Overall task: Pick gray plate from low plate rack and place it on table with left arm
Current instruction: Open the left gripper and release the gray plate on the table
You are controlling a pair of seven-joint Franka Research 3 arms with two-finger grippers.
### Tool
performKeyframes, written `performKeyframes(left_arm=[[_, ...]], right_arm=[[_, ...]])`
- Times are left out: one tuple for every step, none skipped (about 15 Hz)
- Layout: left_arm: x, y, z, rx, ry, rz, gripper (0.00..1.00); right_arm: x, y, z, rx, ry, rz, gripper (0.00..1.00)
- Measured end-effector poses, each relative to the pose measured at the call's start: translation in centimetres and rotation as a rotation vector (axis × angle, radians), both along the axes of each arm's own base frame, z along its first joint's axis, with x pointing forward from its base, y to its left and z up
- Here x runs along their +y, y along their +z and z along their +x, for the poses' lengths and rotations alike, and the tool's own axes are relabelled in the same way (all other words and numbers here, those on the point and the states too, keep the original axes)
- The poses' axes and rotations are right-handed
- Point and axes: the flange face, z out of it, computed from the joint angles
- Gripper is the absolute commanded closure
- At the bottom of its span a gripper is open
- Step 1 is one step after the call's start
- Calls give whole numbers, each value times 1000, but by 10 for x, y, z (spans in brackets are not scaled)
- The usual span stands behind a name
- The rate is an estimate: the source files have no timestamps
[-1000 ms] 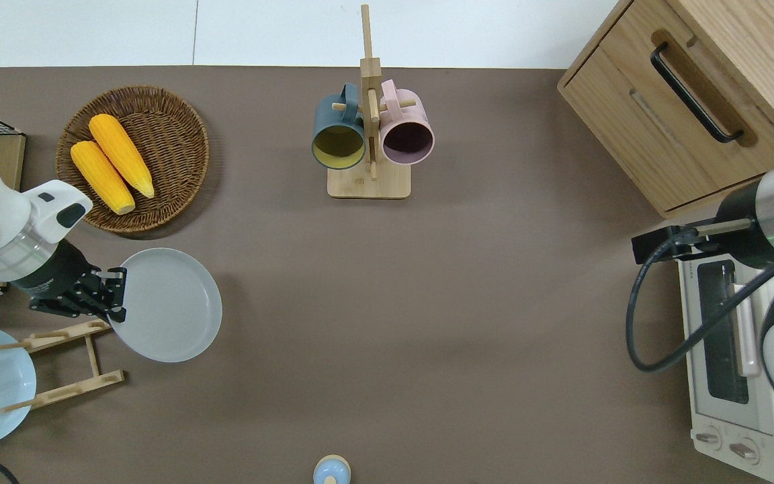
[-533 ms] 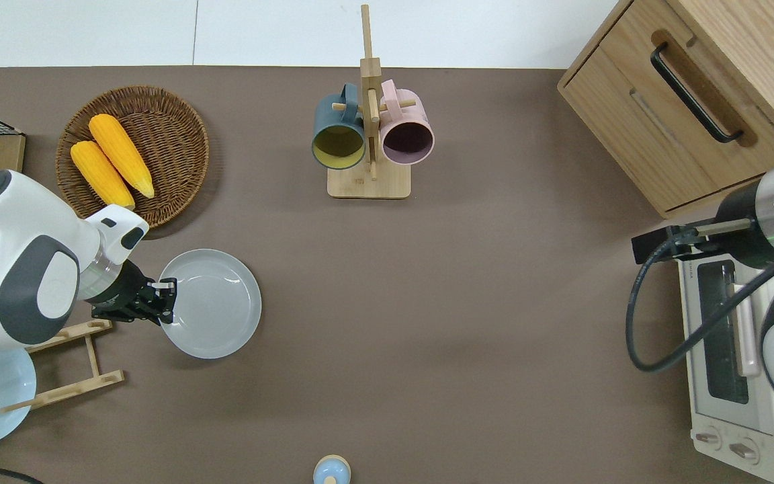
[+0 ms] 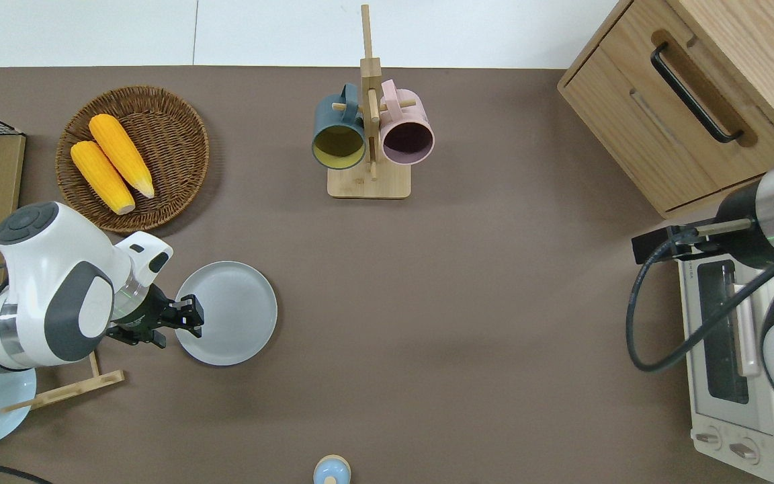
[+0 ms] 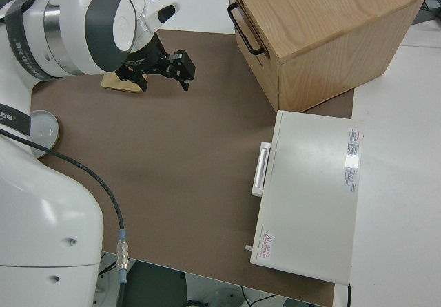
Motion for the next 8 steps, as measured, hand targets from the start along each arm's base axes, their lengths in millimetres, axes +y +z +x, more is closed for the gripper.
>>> performKeyframes(left_arm=[[0, 0, 0, 0, 1, 1, 13], [0, 1, 0, -1, 3, 1, 15], [0, 2, 0, -3, 7, 3, 13], [0, 5, 2, -11, 9, 5, 7], [3, 16, 6, -38, -3, 23, 7], [8, 34, 15, -83, -34, 66, 7], [11, 51, 23, -118, -44, 89, 7], [16, 78, 33, -160, -47, 108, 7]], right_arm=[[0, 0, 0, 0, 0, 0, 17], [0, 0, 0, 0, 0, 0, 17], [0, 0, 0, 0, 0, 0, 17], [0, 0, 0, 0, 0, 0, 17], [0, 0, 0, 0, 0, 0, 17], [0, 0, 0, 0, 0, 0, 17], [0, 0, 0, 0, 0, 0, 17], [0, 0, 0, 0, 0, 0, 17]])
